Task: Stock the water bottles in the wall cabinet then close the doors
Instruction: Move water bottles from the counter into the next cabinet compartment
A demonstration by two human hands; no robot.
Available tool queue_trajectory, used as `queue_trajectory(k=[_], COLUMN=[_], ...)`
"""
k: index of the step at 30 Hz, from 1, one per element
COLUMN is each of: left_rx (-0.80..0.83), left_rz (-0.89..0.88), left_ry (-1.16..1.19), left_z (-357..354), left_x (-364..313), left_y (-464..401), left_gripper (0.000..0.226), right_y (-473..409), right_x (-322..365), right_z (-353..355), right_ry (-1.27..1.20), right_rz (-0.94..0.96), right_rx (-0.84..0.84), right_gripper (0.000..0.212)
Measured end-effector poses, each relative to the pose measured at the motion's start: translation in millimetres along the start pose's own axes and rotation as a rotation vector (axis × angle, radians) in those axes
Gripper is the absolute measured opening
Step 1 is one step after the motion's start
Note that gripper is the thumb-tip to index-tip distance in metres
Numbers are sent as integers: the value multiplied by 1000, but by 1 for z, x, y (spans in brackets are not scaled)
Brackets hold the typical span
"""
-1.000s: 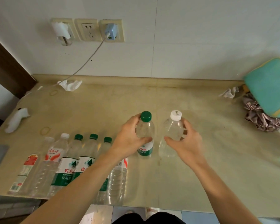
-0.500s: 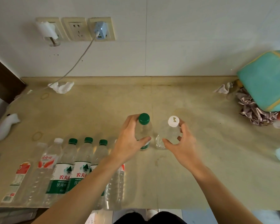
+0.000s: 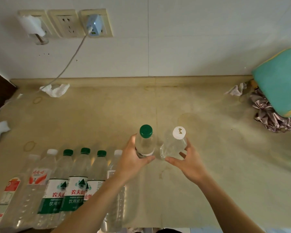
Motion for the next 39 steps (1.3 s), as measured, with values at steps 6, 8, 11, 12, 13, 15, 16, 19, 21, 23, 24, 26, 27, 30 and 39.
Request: queue_trajectory(k=[6,8,11,12,13,15,16,19,21,23,24,26,27,30,39], left_rx=[-37,-56,-78,-86,-93,-87,-82,-60,-46,-43,-37,-10,5,17,34], left_rz=[0,2,12,15,9,-25,-49,-158,-247,-321,-361,-451,-501,-663,-1068], left_ry=[102,141,190,213,228,242,249,256,274,313,334,365,369,342,377], left_z=[-2,0,3,4,6,10,11,16,20,25,28,33,36,45,75], left_x=[-2,-5,-7,-8,-12,-29,-40,-89,-128,-169,-191,-236,-260,-339,-538], left_y=[3,4,7,8,8,9,8,7,7,11,14,19,23,42,109], left_gripper=[69,62,51,50,50,52,52,54,60,65,65,65,64,65,51], right_y=[-10,-6,3,7,12,19,23,33,41,52,59,73,81,111,202], right_x=[-1,3,9,11,14,24,31,61,88,118,135,172,192,256,428], right_z=[-9,-7,-5,-3,1,11,17,43,65,89,103,132,147,192,302], right_ry=[16,-2,-44,-60,-71,-82,-89,-135,-165,-174,-168,-156,-153,-137,-106], right_rz=[-15,-20,-36,-39,-39,-26,-17,34,90,150,190,278,322,461,799], right_rx=[27,-6,-46,-65,-91,-146,-176,-286,-341,-395,-428,-491,-518,-609,-835], right_gripper=[81,79,67,62,57,48,42,33,39,44,44,40,38,39,40])
Point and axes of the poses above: each hand's wrist, its own y-axis away from the middle knuckle, its own z-axis out of the back of the hand, x = y × z, the point moved 10 cm from there along -y, towards the middle knuckle, and after that the axes turned 15 degrees about y, right-handed, at the moved point
